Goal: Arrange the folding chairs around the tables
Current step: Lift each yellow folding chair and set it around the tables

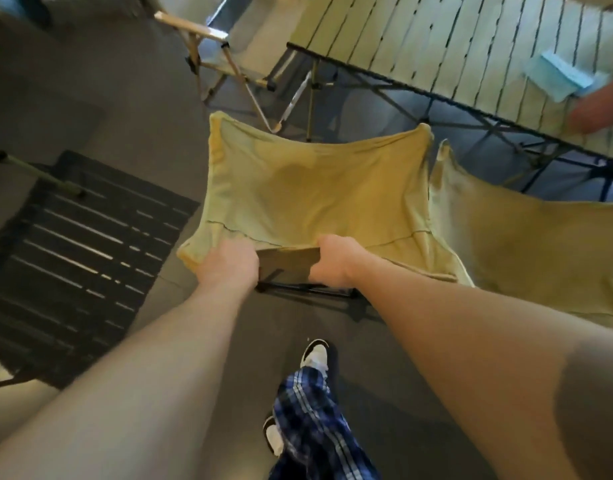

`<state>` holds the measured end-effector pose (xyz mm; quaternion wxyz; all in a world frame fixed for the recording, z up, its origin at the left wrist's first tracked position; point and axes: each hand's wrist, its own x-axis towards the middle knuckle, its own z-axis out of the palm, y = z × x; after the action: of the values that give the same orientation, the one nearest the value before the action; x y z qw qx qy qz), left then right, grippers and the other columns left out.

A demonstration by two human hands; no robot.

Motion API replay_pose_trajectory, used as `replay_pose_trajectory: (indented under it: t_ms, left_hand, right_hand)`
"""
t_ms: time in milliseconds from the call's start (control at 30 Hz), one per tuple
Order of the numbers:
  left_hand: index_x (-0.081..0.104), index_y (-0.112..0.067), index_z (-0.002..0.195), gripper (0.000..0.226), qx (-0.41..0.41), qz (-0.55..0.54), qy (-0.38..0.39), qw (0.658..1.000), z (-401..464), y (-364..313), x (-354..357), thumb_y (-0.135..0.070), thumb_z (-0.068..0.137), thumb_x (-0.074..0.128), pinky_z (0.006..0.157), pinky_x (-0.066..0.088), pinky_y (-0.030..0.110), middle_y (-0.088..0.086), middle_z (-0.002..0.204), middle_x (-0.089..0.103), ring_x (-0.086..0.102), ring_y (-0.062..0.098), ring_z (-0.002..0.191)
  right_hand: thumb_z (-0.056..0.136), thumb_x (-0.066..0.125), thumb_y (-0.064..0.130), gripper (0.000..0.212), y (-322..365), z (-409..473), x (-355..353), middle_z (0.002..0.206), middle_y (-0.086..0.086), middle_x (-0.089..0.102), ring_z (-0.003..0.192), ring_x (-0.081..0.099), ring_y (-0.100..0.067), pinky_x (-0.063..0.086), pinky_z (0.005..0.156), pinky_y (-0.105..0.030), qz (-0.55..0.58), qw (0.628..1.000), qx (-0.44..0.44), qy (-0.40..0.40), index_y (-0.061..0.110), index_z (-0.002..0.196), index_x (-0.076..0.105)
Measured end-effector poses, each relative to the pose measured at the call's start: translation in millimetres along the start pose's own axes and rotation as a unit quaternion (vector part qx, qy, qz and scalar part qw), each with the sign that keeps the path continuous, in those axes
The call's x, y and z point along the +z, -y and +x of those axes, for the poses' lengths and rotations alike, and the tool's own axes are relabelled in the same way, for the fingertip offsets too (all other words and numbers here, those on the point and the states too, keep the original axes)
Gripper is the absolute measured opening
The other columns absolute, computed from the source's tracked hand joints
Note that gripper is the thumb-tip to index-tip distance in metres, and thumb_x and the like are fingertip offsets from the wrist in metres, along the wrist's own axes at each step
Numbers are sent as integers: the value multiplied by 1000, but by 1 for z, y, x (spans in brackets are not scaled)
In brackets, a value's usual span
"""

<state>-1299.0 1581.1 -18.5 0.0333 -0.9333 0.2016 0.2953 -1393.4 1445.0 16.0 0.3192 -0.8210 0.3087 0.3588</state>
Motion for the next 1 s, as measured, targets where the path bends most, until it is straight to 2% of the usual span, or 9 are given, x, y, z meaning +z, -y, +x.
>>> replay_pose_trajectory:
  t_ms: [100,233,300,367,400,467,567,700,1000]
  left_hand:
    - [62,-15,96,25,12,54,-22,998,34,1,-28,-11,98,37,62,46,36,6,79,55,56,24,72]
    - [64,-16,102,25,30,100,-47,993,72,5,-60,-8,94,42,64,46,36,7,81,55,55,28,76]
    - [64,-15,101,23,52,124,-32,990,89,9,-70,-8,94,43,63,49,34,6,76,57,58,25,73]
    - [63,-13,99,18,66,147,-18,987,99,11,-77,-7,94,47,59,49,33,4,73,56,57,21,68]
    - [62,-13,97,16,72,150,-15,986,106,14,-80,-6,93,47,58,47,33,4,73,57,56,20,67]
    - [58,-14,95,15,90,143,-23,985,120,23,-85,-6,94,45,58,48,34,4,74,57,55,20,65]
    - [54,-18,89,14,132,131,-54,981,137,39,-95,-10,97,46,60,52,36,3,73,56,55,19,64]
    - [54,-21,88,14,173,158,-20,972,151,47,-116,-14,97,46,66,58,39,2,75,57,60,20,66]
    - [58,-22,95,23,224,207,36,952,140,62,-120,-8,96,40,74,57,42,3,81,58,61,24,75]
  right_hand:
    - [85,55,20,43,-7,14,-28,110,-7,58,92,58,-28,55,77,-39,2,1000,-23,-20,14,127,47]
    - [89,53,15,16,-29,24,-58,99,-7,55,90,56,-30,46,70,-38,-87,985,-4,-148,14,105,49]
    - [87,57,16,15,-39,24,-64,117,-12,47,112,44,-35,39,86,-42,-159,967,62,-188,16,103,58]
    - [87,59,15,20,-47,26,-65,130,-16,38,120,35,-38,34,98,-47,-166,962,147,-157,16,107,63]
    - [89,57,13,20,-49,27,-66,129,-17,41,117,39,-40,38,96,-48,-136,967,171,-132,15,108,61]
    - [91,47,3,15,-47,34,-66,107,-14,53,100,52,-38,48,78,-44,-67,977,174,-103,9,102,56]
    - [90,44,-4,16,-33,44,-64,80,-6,47,82,53,-32,46,66,-38,-49,977,166,-123,10,91,50]
    - [89,44,-3,15,-8,45,-55,80,-4,44,83,53,-33,43,65,-37,-25,974,203,-100,11,88,48]
    - [90,39,-2,17,9,16,-22,82,-4,41,89,53,-31,45,71,-37,11,966,256,-44,11,97,48]
